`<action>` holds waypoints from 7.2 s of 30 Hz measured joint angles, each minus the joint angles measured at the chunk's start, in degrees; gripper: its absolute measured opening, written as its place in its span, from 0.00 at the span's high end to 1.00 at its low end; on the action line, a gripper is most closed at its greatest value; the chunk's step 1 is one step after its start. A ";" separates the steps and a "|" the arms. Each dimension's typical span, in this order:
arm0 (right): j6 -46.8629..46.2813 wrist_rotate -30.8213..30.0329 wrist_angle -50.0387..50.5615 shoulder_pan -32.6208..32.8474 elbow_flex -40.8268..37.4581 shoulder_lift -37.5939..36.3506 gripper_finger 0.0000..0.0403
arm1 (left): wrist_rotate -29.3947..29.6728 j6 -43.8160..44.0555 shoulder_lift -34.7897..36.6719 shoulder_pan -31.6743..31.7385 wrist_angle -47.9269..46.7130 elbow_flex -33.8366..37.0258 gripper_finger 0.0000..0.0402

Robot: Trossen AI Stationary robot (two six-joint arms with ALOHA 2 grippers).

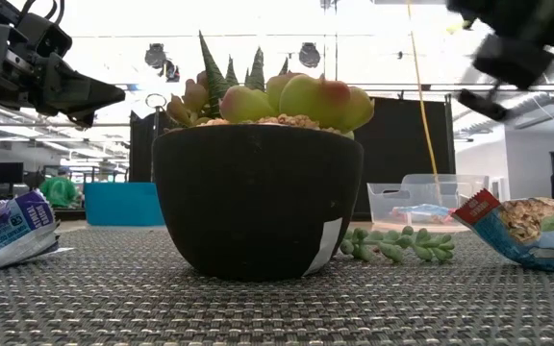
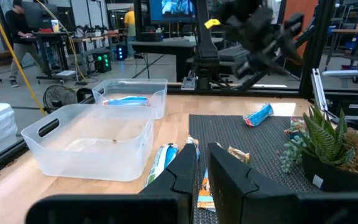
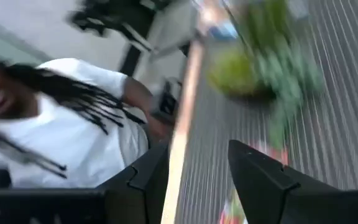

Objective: Pick and place Granola Bars by type
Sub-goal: Put the blue granola bar into the right transparent bin

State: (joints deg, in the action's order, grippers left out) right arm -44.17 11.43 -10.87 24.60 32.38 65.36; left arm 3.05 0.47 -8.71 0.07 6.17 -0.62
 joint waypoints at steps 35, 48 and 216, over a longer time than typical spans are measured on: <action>-37.94 -12.90 25.59 11.89 -0.02 8.07 0.62 | 0.00 0.00 -0.02 0.01 -0.04 -0.02 0.88; -33.64 -12.90 25.62 11.89 -0.02 8.59 0.85 | 0.00 0.00 -0.02 0.01 0.00 -0.02 0.88; 28.68 17.71 -9.33 -48.41 -2.86 -3.88 0.70 | 0.00 0.00 0.00 -0.02 0.02 -0.02 0.88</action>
State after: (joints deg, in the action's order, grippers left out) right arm -15.49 29.14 -20.20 -23.81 29.52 61.49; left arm 3.05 0.47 -8.71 0.05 6.20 -0.64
